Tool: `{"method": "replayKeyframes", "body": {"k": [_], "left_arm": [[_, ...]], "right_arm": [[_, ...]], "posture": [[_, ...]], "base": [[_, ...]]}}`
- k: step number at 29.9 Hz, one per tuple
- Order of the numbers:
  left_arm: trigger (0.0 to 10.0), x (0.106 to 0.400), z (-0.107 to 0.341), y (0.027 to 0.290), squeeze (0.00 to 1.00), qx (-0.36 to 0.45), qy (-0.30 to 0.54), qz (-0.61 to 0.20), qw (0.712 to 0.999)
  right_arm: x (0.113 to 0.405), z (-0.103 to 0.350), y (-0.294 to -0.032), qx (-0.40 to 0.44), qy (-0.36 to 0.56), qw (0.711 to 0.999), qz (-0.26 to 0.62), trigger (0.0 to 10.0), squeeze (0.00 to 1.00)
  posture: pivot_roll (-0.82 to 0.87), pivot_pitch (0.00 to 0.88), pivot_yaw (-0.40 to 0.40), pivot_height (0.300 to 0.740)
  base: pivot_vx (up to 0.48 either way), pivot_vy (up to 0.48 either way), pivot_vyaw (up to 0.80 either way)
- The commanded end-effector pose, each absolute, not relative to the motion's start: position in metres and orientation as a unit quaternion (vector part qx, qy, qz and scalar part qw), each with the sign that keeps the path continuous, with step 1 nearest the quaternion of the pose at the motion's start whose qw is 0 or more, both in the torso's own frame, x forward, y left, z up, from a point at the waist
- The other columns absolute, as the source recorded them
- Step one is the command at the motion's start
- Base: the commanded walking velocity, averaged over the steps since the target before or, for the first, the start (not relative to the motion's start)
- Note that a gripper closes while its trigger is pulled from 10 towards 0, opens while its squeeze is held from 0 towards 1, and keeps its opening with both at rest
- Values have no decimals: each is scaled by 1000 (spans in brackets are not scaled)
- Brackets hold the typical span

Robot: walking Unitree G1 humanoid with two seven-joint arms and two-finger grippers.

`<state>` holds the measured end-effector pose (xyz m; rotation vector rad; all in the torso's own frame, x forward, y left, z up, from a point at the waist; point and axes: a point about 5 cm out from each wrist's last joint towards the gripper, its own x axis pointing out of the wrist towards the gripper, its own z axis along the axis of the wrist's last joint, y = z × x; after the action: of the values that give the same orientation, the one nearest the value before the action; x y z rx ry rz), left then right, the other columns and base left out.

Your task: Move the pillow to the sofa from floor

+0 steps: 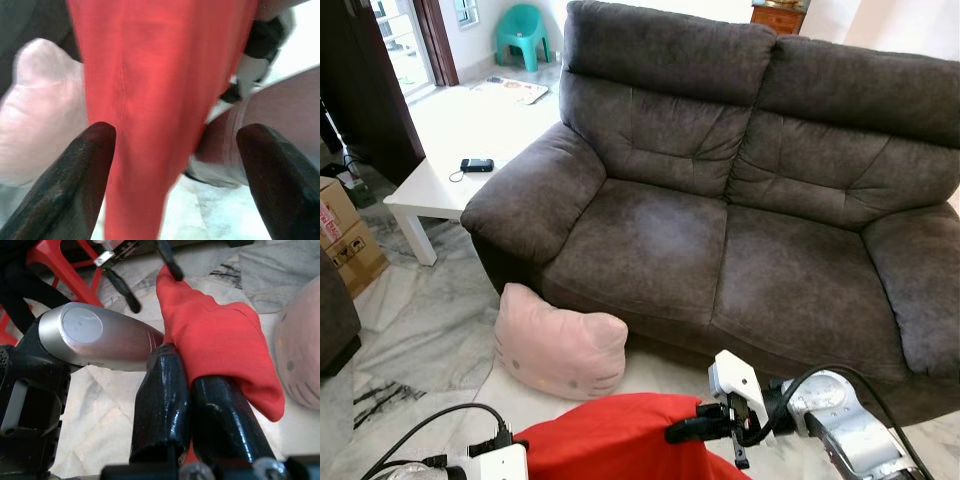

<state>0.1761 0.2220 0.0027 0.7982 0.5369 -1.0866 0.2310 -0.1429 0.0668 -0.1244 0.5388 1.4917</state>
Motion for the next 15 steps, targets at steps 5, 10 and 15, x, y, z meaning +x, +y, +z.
{"method": "replayKeyframes", "body": {"k": [5,10,15], "left_arm": [[10000,175,-8,228,0,393,246,-478,746],[10000,172,-14,234,0,395,251,-457,756],[10000,168,-23,237,0,397,259,-445,760]], "right_arm": [[235,90,-139,-57,187,694,693,10000,0],[234,95,-139,-60,183,691,697,10000,0],[234,99,-139,-62,178,690,699,10000,0]], "posture": [[118,0,-107,740],[119,0,-110,740],[115,0,-114,740]], "base": [[0,0,0],[0,0,0],[0,0,0]]}}
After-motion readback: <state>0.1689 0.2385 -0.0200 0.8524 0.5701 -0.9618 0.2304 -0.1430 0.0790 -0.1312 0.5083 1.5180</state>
